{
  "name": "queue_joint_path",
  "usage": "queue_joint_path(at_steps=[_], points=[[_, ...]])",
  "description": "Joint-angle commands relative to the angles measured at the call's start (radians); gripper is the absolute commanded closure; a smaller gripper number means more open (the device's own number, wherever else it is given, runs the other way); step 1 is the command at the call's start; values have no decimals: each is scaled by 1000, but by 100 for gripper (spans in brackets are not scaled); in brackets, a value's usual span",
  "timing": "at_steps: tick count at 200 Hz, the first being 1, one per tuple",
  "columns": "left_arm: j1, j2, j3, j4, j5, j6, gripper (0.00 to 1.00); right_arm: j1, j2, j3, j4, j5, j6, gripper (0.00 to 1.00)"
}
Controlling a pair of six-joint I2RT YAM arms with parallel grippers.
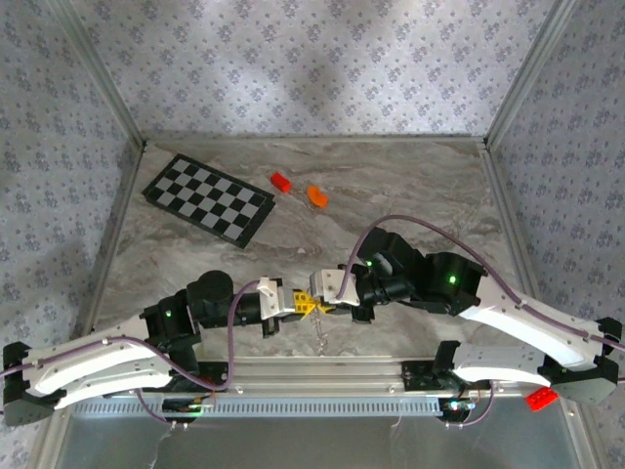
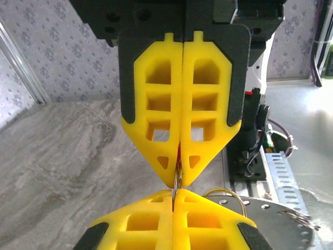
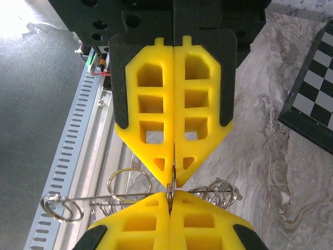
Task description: Put the keys on the keyring
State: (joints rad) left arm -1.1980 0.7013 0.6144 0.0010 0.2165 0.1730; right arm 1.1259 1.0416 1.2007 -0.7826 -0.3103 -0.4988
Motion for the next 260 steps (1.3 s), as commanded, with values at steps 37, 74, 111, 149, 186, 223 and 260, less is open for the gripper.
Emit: queue_joint_path(at_steps=[37,74,111,149,186,223,260], points=[[0,-37,24,68,-5,-6,100,13,-44,-25,65,-1,11,90],[1,-70,15,107,37,2,100,12,-102,-114,176,-27,69,77],[0,-82,6,128,61,-5,100,9,-122,-141,213,-15,76,80],[1,-96,-6,150,71,-14,100,7,-120,-140,210,-11,82,87],[0,-111,-22,183,71,-20,100,4,-118,-150,210,-18,84,91],[1,-114,-30,203,63,-23,100,6,-116,-164,217,-23,98,92],[0,-121,-31,194,49,-19,100,8,-122,-173,213,0,104,87]])
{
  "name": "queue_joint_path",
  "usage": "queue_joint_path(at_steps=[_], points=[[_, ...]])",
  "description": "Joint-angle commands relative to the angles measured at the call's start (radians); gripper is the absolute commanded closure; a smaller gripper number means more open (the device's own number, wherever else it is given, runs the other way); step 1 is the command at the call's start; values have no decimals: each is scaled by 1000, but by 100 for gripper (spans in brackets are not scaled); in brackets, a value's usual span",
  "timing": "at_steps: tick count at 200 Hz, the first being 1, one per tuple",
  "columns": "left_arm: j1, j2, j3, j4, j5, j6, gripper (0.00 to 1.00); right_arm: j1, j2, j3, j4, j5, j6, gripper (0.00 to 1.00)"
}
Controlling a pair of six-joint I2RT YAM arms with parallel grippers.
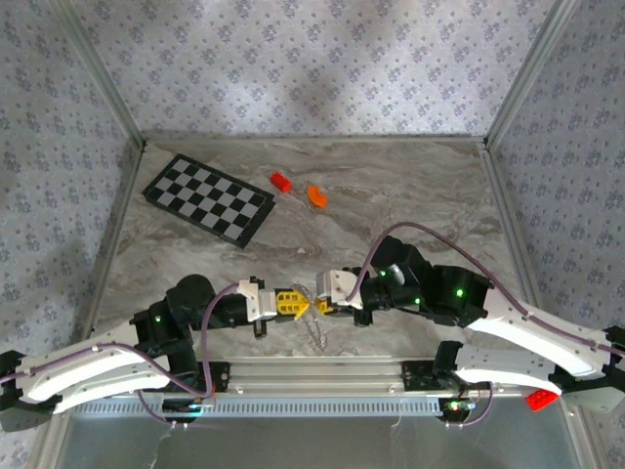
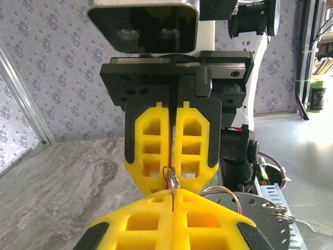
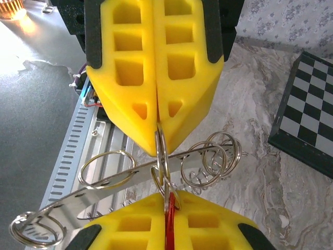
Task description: Put the keys on the keyring
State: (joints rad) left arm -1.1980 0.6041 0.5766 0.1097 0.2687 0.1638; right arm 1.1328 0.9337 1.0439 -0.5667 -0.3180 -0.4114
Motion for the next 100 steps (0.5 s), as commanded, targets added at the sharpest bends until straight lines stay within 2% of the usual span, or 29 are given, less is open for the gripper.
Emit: queue_joint_path(at_steps=[1,49,100], points=[[0,-24,6,85,-3,-10,100,0,-14,-17,-3,8,17,87],[0,-20,3,90,0,-12,100,12,-46,-45,14,8,34,85],[1,-15,0,102,5,-20,100,13,-55,-57,23,-4,33,96]])
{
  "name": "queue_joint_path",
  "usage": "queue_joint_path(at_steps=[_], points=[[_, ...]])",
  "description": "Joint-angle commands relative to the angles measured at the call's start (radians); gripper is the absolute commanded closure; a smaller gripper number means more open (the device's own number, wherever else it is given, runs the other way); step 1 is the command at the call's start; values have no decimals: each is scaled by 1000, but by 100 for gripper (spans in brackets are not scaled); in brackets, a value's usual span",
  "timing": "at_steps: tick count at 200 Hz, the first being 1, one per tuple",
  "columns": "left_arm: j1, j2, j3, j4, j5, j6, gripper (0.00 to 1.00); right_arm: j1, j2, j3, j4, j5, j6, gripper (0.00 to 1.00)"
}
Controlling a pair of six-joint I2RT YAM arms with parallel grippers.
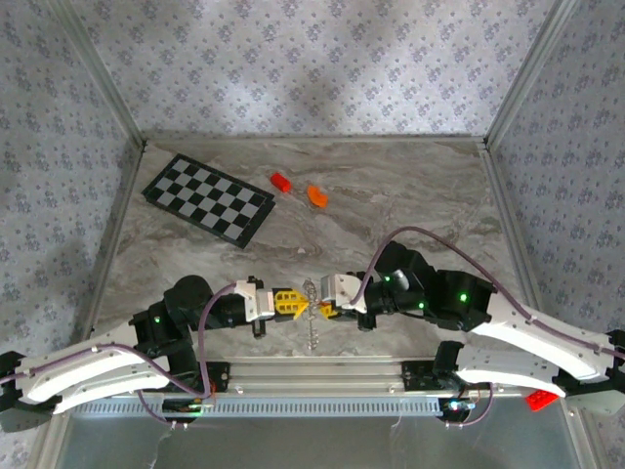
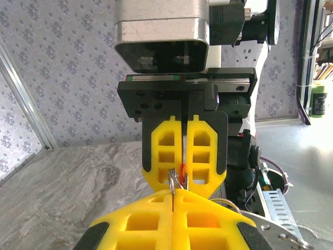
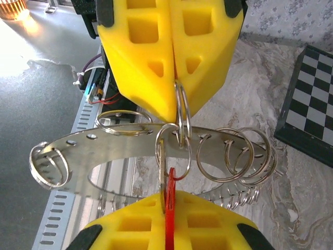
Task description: Put the keys on the keyring
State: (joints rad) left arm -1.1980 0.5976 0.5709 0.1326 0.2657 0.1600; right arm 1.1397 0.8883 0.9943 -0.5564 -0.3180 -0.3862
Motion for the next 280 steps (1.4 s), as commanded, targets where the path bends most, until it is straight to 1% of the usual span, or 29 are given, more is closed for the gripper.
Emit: queue_joint_path(at_steps=[1,26,51,83,120,150,170,187,195,211,243,280], points=[[2,-8,6,80,9,-16,100,6,-9,-8,13,-4,8,96],[1,-15,4,85,18,-18,100,2,4,-11,3,0,9,99],[1,-16,7,86,22,-20,100,0,30,3,-25,17,31,100],[0,-17,1,90,27,-21,100,-1,46,20,-40,25,31,100],[0,-19,-2,89,36,-22,100,1,55,26,-40,26,31,98],[1,-19,-4,87,26,-22,100,5,26,18,-37,26,34,83],[1,-19,-4,82,15,-20,100,2,-32,20,-27,41,60,69],[1,-21,-14,95,16,-23,100,0,-89,1,42,73,85,59],[1,-21,-18,102,20,-23,100,-1,-108,-9,69,71,90,57],[0,-21,-22,116,26,-26,100,0,-130,-34,116,45,87,57],[0,-28,-31,143,46,-32,100,2,-120,-62,187,11,87,64],[1,-42,-48,183,59,-43,100,7,-108,-82,258,-7,97,64]])
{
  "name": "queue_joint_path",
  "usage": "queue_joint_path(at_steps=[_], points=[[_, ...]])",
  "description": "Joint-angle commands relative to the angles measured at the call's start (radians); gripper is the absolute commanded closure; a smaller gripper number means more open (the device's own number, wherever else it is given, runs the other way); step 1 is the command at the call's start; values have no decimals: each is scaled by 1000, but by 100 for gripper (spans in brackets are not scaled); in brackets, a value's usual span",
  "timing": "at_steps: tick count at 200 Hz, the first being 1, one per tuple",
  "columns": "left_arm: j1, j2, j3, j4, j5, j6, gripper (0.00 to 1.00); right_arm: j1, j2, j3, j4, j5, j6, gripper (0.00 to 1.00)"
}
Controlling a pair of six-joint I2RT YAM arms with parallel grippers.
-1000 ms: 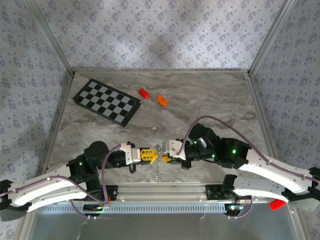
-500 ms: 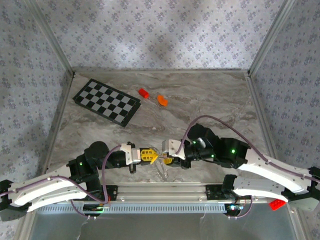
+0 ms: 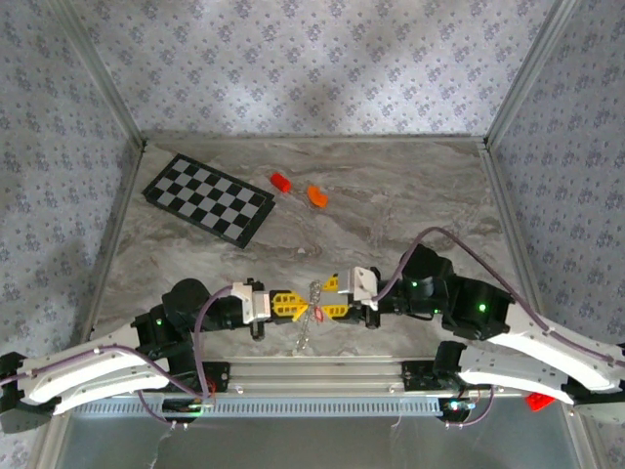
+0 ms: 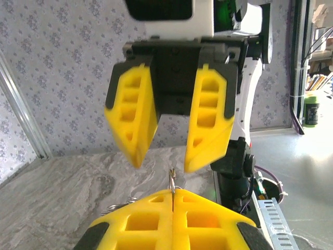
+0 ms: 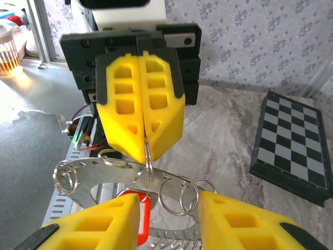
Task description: Put the keys on the keyring
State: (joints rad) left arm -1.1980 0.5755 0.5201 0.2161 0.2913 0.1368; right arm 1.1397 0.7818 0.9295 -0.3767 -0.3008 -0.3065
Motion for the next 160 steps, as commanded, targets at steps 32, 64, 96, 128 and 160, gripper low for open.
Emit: queue_joint_path(at_steps=[32,64,96,128,160], points=[[1,-22,-2,109,34,-26,100,9,6,-44,145,-61,32,66],[0,-26,-5,105,25,-26,100,10,12,-51,165,-80,33,70],[1,-28,-9,110,20,-26,100,11,22,-46,162,-83,32,74],[0,-26,-9,111,17,-28,100,11,41,-40,144,-80,32,78],[1,-31,-7,109,13,-26,100,11,42,-37,126,-68,29,80]])
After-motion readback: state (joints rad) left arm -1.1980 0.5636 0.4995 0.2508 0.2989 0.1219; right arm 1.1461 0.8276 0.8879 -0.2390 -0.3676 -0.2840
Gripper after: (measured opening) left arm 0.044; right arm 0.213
